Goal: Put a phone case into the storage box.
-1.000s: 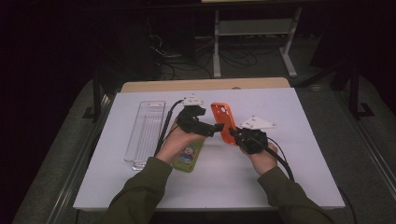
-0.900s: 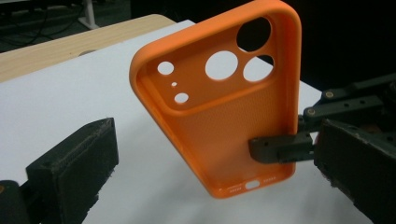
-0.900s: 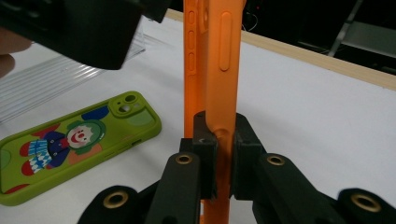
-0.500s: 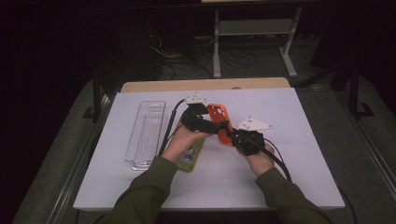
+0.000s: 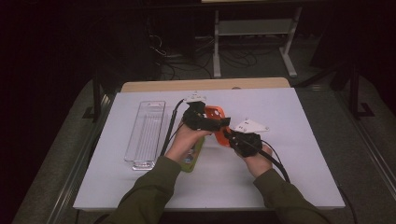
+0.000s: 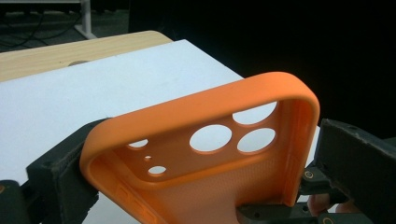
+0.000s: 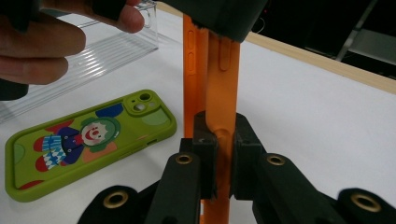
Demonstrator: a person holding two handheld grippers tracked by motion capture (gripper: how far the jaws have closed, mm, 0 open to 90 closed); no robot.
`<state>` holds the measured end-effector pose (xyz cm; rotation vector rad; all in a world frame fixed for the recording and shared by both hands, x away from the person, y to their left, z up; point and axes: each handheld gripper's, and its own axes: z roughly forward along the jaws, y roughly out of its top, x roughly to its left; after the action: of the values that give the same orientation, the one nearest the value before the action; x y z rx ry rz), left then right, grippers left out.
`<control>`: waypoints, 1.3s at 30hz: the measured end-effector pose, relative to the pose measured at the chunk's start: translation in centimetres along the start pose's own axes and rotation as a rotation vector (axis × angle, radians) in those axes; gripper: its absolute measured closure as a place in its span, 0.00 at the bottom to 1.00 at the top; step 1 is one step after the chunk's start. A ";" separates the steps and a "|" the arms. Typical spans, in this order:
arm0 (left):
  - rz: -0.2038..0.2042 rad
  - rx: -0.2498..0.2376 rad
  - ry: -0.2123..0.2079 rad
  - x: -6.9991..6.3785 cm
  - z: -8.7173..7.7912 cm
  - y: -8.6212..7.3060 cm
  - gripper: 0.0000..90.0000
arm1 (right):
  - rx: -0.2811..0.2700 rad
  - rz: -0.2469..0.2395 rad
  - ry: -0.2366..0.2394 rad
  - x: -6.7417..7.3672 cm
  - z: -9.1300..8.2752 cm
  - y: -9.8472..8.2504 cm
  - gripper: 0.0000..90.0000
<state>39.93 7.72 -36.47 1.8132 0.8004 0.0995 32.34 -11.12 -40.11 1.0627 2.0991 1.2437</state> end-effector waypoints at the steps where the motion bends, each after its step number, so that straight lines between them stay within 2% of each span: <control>1: -0.002 0.000 -0.002 0.0 0.0 0.0 0.00 | 0.001 -0.002 -0.002 0.0 0.0 0.0 0.91; 5: -0.024 -0.021 0.001 0.0 -0.1 0.0 0.04 | 0.003 -0.006 -0.004 0.0 0.2 -0.1 0.91; 11: -0.028 -0.036 0.019 0.0 -0.2 0.1 0.13 | 0.006 -0.014 -0.010 0.0 0.2 -0.2 0.91; 14: -0.029 -0.034 0.014 0.1 -0.3 0.1 0.15 | 0.008 -0.005 -0.012 0.0 0.2 -0.3 0.91; 20: -0.015 -0.039 0.007 0.0 -0.3 0.1 0.16 | 0.011 -0.010 -0.014 0.0 0.2 -0.3 0.91; 26: -0.020 -0.035 0.006 -0.2 -0.1 0.3 0.18 | 0.017 -0.014 -0.003 -0.3 0.3 -0.2 0.89; 29: 0.010 -0.021 0.022 -0.3 -0.1 0.5 0.18 | 0.026 -0.013 -0.001 -0.4 0.3 -0.2 0.86; 31: 0.010 -0.023 0.017 -0.4 -0.1 0.6 0.19 | 0.034 -0.011 0.007 -0.5 0.3 -0.2 0.82; 35: 0.029 -0.016 0.023 -0.6 0.0 1.1 0.19 | 0.039 -0.007 0.026 -0.7 0.4 -0.2 0.67; 39: 0.042 -0.018 0.028 -0.7 0.0 1.4 0.19 | 0.032 -0.004 0.024 -0.9 0.1 -0.1 0.44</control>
<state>40.02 7.06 -35.08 1.8158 0.7787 0.1596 32.92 -11.83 -40.22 1.0623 2.1453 1.2307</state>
